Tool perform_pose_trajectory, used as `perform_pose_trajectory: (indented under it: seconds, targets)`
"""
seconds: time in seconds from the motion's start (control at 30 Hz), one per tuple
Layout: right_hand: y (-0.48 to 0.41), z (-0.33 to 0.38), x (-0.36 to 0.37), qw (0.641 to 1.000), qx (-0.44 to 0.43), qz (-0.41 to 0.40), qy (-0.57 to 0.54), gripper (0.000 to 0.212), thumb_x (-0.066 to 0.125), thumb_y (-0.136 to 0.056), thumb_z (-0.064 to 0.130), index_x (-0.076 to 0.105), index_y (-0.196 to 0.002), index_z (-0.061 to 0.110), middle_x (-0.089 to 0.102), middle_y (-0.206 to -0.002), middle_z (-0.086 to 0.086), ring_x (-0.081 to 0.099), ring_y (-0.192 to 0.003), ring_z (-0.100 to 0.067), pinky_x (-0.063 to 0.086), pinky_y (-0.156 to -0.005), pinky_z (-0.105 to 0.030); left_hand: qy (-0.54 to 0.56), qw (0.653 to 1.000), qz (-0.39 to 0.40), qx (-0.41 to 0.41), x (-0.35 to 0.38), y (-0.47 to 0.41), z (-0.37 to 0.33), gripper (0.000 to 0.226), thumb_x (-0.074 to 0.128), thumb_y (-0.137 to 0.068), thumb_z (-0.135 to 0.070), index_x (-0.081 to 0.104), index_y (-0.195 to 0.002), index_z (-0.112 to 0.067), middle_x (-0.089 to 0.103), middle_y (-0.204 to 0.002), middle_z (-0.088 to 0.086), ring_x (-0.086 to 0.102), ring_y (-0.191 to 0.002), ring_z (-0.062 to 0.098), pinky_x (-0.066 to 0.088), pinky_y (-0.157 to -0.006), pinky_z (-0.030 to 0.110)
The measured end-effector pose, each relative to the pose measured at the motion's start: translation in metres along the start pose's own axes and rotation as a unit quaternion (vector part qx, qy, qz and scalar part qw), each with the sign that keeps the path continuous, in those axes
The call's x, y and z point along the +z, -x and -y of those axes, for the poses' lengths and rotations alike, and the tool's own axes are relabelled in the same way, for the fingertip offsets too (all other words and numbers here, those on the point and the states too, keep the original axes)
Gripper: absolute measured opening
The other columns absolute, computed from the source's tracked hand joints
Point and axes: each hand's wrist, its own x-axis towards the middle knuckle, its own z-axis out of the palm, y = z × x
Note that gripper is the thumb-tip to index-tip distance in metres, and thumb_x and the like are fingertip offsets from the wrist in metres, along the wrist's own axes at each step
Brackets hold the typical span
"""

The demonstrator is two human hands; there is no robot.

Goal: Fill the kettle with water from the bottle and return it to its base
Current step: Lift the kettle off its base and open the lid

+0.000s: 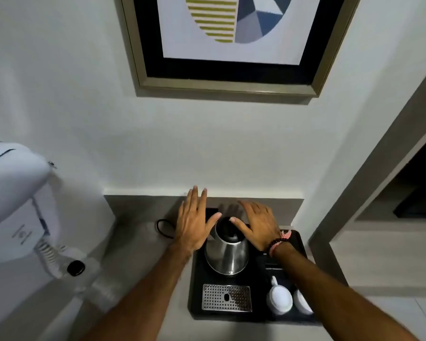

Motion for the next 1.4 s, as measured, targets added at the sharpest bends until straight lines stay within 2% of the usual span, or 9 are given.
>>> perform_pose_trajectory:
  seconds: [0.17, 0.3, 0.43, 0.57, 0.8, 0.97, 1.07, 1.2, 1.4]
  targets:
    - [0.006, 0.008, 0.026, 0.995, 0.079, 0.06, 0.004, 0.084, 0.025, -0.079, 0.088, 0.047, -0.134, 0.028, 0.071, -0.116, -0.002, 0.064, -0.106, -0.026, 0.041, -0.095, -0.045, 0.045, 0.993, 0.093, -0.06, 0.032, 0.018, 0.001, 0.069, 0.034, -0.1, -0.055, 0.025, -0.155, -0.015, 0.03, -0.161, 0.009, 0.025, -0.15, 0.023, 0.029, -0.118, 0.042]
    - [-0.002, 0.015, 0.032, 0.986, 0.152, 0.061, -0.023, 0.078, 0.037, -0.074, 0.086, 0.054, -0.124, 0.029, 0.071, -0.105, -0.002, 0.064, -0.101, -0.029, 0.044, -0.091, -0.045, 0.104, 0.985, 0.073, -0.12, 0.034, 0.019, -0.003, 0.044, 0.042, -0.102, -0.043, 0.065, -0.123, -0.012, 0.072, -0.115, 0.013, 0.065, -0.11, 0.033, 0.052, -0.09, 0.043]
    - [-0.007, 0.018, 0.035, 0.98, 0.189, 0.047, -0.051, 0.067, 0.043, -0.07, 0.073, 0.062, -0.114, 0.026, 0.067, -0.086, -0.001, 0.06, -0.083, -0.026, 0.044, -0.084, -0.04, 0.203, 0.953, 0.057, -0.219, 0.038, 0.02, -0.006, 0.03, 0.055, -0.097, -0.033, 0.075, -0.083, -0.015, 0.075, -0.077, 0.004, 0.07, -0.078, 0.025, 0.057, -0.071, 0.037]
    - [-0.007, 0.014, 0.033, 0.98, 0.179, 0.048, -0.072, 0.056, 0.048, -0.071, 0.065, 0.066, -0.107, 0.026, 0.059, -0.073, 0.002, 0.053, -0.071, -0.024, 0.049, -0.079, -0.039, 0.258, 0.929, 0.043, -0.26, 0.042, 0.017, -0.004, 0.04, 0.062, -0.094, -0.025, 0.065, -0.055, -0.016, 0.066, -0.048, -0.004, 0.067, -0.052, 0.011, 0.058, -0.066, 0.029]
    - [0.001, -0.005, 0.025, 0.944, 0.178, 0.023, -0.276, 0.05, 0.045, -0.078, 0.058, 0.073, -0.102, 0.024, 0.075, -0.09, -0.001, 0.065, -0.088, -0.023, 0.051, -0.079, -0.035, 0.252, 0.933, 0.027, -0.256, 0.043, 0.02, -0.009, 0.029, 0.06, -0.096, -0.022, 0.073, -0.073, -0.011, 0.066, -0.051, -0.004, 0.064, -0.049, 0.004, 0.049, -0.052, 0.016]
    - [0.02, -0.026, 0.033, 0.906, 0.228, -0.01, -0.357, 0.047, 0.04, -0.084, 0.055, 0.061, -0.07, 0.015, 0.068, -0.075, -0.006, 0.058, -0.075, -0.026, 0.045, -0.07, -0.041, 0.221, 0.942, 0.024, -0.251, 0.037, 0.02, -0.014, 0.031, 0.055, -0.098, -0.02, 0.072, -0.077, -0.005, 0.072, -0.067, 0.007, 0.068, -0.065, 0.021, 0.059, -0.066, 0.038]
    - [0.02, -0.028, 0.032, 0.889, 0.227, -0.003, -0.398, 0.042, 0.042, -0.09, 0.041, 0.062, -0.076, 0.007, 0.068, -0.081, -0.017, 0.058, -0.076, -0.029, 0.048, -0.074, -0.046, 0.193, 0.95, 0.019, -0.246, 0.033, 0.021, -0.018, 0.032, 0.05, -0.1, -0.021, 0.072, -0.082, -0.005, 0.072, -0.077, 0.011, 0.068, -0.073, 0.025, 0.057, -0.068, 0.039]
    - [0.018, -0.03, 0.032, 0.878, 0.217, -0.011, -0.427, 0.051, 0.043, -0.084, 0.045, 0.061, -0.081, -0.003, 0.066, -0.085, -0.026, 0.055, -0.075, -0.026, 0.047, -0.074, -0.047, 0.169, 0.958, 0.009, -0.232, 0.031, 0.023, -0.021, 0.033, 0.048, -0.102, -0.022, 0.072, -0.088, -0.004, 0.074, -0.082, 0.01, 0.069, -0.076, 0.024, 0.054, -0.063, 0.031]
    - [0.004, -0.024, 0.025, 0.888, 0.148, 0.001, -0.436, 0.043, 0.046, -0.086, 0.048, 0.064, -0.071, 0.011, 0.064, -0.065, 0.004, 0.055, -0.064, -0.013, 0.046, -0.064, -0.037, 0.161, 0.96, -0.037, -0.226, 0.022, 0.033, -0.014, 0.031, 0.048, -0.102, -0.023, 0.073, -0.094, -0.005, 0.075, -0.082, 0.008, 0.07, -0.075, 0.023, 0.058, -0.068, 0.035]
